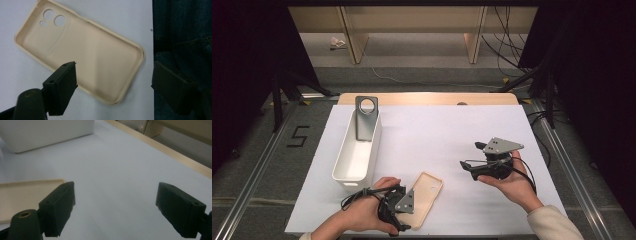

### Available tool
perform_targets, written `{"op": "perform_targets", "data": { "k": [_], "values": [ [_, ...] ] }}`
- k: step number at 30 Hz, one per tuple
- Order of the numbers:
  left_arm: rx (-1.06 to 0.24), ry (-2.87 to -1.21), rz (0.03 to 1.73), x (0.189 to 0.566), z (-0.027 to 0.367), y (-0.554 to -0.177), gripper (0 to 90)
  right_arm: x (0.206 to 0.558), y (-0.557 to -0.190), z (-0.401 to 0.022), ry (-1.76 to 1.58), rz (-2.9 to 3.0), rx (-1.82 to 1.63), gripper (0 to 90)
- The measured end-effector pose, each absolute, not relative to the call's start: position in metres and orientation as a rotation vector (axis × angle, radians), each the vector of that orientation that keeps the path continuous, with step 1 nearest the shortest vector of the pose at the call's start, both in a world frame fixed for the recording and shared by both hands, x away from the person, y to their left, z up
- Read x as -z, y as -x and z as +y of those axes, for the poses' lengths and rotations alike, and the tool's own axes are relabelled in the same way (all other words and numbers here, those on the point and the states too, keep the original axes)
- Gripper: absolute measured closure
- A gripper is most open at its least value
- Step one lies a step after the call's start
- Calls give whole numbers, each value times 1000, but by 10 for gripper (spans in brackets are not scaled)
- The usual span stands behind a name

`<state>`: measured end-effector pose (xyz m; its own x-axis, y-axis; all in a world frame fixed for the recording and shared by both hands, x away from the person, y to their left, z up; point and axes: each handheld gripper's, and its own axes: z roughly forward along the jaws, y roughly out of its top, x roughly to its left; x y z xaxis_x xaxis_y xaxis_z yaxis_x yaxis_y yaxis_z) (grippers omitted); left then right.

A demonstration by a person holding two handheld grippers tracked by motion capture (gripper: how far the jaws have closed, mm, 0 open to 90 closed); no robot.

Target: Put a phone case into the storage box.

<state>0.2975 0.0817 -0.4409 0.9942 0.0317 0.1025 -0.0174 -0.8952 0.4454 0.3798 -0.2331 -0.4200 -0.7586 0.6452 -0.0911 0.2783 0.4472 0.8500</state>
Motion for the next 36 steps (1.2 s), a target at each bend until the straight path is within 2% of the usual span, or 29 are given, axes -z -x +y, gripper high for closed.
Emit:
{"op": "perform_targets", "data": {
  "k": [19,36],
  "values": [
    [-137,-2820,-229,448,65,-297,306,420,-379,-233,-780,2300,-1239,168],
    [-161,-2887,-305,456,57,-296,378,420,-379,-232,-777,2304,-1239,169]
  ]
}}
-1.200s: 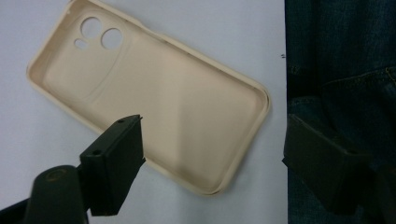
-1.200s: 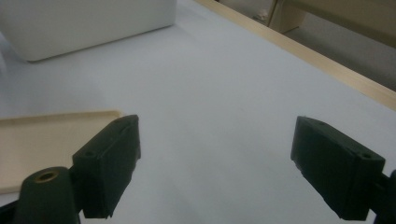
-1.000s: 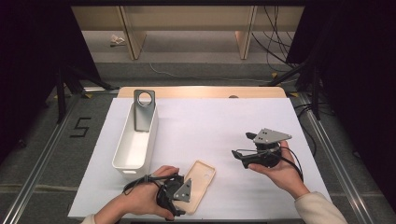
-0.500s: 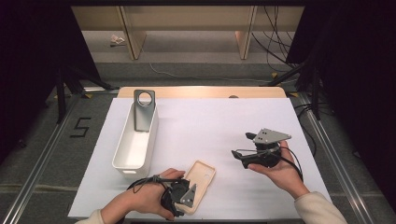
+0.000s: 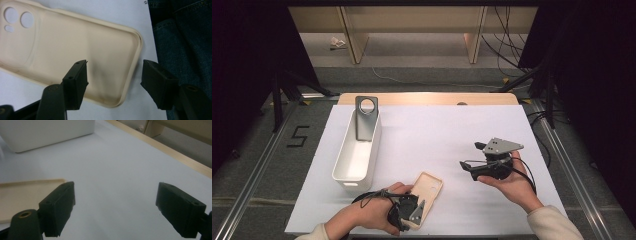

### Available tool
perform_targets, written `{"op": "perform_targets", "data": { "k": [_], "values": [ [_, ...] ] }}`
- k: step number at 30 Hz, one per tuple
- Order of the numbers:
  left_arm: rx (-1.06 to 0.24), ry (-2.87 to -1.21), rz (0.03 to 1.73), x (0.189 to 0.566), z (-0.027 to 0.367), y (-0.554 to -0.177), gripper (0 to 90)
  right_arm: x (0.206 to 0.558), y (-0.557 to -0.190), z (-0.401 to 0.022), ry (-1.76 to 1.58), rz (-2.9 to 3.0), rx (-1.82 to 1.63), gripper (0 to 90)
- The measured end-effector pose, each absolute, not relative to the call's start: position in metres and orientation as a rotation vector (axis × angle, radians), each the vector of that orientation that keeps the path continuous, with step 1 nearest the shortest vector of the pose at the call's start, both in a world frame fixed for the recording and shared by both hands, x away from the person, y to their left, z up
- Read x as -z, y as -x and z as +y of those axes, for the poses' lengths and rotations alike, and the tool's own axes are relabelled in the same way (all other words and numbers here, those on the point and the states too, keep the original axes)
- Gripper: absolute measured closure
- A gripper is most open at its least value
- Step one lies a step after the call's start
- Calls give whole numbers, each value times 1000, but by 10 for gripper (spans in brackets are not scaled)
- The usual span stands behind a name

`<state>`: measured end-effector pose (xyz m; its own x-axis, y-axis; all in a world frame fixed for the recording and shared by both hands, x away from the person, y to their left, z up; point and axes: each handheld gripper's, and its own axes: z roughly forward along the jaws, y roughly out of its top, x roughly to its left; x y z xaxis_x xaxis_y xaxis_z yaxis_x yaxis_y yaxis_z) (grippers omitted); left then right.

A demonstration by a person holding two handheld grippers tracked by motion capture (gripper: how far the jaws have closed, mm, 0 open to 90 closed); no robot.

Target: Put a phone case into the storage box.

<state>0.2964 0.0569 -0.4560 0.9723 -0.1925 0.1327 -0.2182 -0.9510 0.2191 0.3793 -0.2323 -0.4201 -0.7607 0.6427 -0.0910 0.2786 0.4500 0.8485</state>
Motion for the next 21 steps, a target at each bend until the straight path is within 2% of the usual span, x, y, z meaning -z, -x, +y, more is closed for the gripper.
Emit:
{"op": "perform_targets", "data": {
  "k": [16,21],
  "values": [
    [-155,-2898,-348,458,54,-294,472,420,-379,-233,-777,2304,-1238,169],
    [-132,-2900,-365,458,54,-292,541,420,-379,-232,-777,2304,-1238,169]
  ]
}}
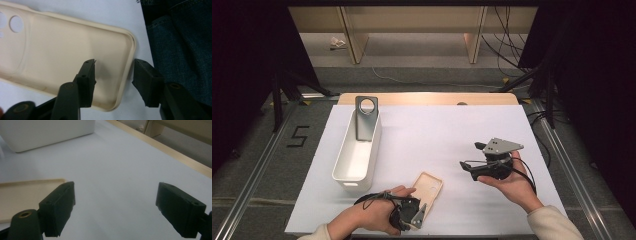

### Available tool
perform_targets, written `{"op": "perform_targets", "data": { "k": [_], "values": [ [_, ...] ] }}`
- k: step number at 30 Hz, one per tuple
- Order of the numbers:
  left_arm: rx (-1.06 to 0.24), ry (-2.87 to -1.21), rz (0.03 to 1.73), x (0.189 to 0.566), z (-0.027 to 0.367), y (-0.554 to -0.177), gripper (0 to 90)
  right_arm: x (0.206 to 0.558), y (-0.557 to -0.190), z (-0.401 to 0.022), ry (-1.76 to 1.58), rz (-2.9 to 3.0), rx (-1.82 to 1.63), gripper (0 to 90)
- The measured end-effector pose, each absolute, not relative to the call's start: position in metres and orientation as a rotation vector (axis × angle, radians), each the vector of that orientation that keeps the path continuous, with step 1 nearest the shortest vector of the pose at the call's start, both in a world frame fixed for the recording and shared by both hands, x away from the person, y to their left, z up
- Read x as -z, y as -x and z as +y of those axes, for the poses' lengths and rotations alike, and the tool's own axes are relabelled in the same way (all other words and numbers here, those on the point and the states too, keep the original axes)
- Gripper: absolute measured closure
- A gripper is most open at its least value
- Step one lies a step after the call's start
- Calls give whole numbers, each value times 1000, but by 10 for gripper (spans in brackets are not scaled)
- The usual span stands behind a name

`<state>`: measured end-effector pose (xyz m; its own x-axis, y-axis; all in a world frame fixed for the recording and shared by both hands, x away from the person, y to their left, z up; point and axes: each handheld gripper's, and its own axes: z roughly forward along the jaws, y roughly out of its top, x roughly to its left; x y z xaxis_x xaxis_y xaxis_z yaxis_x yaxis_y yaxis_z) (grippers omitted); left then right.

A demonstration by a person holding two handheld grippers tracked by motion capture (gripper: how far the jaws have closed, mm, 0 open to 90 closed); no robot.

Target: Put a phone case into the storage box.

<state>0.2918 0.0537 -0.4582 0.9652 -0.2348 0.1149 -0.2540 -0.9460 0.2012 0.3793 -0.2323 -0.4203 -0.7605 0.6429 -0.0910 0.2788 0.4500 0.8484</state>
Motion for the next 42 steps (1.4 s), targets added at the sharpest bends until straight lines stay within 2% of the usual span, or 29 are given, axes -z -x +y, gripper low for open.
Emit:
{"op": "perform_targets", "data": {
  "k": [4,18,35,42],
  "values": [
    [-109,-2906,-388,458,54,-289,637,420,-379,-232,-777,2304,-1240,169],
    [-134,-2875,-414,458,53,-284,849,420,-379,-232,-775,2305,-1238,169],
    [-136,-2893,-404,456,53,-281,873,421,-379,-232,-777,2307,-1239,169],
    [-213,-2872,-388,447,54,-282,874,424,-379,-225,-810,2345,-1259,172]
  ]
}}
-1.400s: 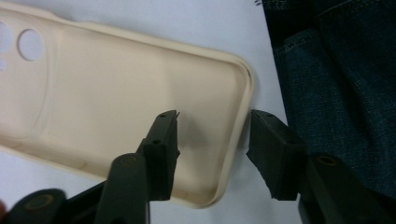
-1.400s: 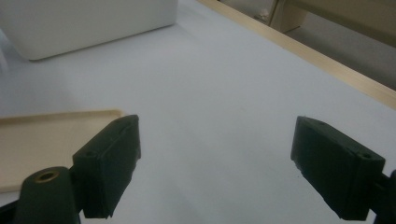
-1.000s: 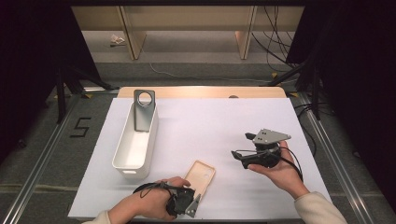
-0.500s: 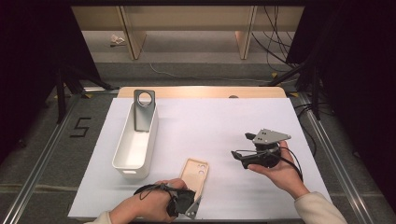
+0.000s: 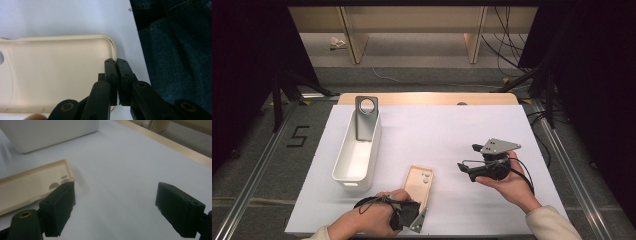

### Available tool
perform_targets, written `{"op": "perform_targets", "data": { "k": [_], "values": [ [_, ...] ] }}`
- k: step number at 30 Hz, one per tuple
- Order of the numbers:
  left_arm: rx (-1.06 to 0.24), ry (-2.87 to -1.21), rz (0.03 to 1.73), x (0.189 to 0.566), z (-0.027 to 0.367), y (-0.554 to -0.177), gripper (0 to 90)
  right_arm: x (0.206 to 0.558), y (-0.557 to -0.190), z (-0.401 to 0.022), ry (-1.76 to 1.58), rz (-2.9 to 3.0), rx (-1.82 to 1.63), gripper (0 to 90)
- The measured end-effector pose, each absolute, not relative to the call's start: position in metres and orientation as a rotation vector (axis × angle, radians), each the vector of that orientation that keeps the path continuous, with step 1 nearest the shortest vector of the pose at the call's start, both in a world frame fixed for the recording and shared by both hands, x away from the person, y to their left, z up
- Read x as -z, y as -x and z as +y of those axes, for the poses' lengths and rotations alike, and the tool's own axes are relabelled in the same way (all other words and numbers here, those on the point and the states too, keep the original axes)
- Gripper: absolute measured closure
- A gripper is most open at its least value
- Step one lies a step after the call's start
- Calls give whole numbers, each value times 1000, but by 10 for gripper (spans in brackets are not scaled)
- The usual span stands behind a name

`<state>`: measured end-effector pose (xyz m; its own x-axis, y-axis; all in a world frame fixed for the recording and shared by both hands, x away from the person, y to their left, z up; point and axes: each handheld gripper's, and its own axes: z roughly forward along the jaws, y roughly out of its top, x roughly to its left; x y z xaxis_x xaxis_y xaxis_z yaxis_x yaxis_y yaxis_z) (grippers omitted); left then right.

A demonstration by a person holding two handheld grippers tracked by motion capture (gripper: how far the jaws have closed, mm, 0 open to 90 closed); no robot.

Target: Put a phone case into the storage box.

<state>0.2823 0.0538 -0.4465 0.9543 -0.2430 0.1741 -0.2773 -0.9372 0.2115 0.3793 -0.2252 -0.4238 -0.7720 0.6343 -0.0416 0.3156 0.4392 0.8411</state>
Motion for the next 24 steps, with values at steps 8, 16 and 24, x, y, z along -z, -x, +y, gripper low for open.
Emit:
{"op": "perform_targets", "data": {
  "k": [8,16,24],
  "values": [
    [-307,-2844,-352,440,52,-285,875,427,-383,-205,-889,2394,-1349,201],
    [-381,-2817,-341,433,45,-286,875,433,-395,-178,-996,2446,-1401,243],
    [-408,-2806,-352,428,41,-285,875,435,-401,-168,-1088,2468,-1439,308]
  ]
}}
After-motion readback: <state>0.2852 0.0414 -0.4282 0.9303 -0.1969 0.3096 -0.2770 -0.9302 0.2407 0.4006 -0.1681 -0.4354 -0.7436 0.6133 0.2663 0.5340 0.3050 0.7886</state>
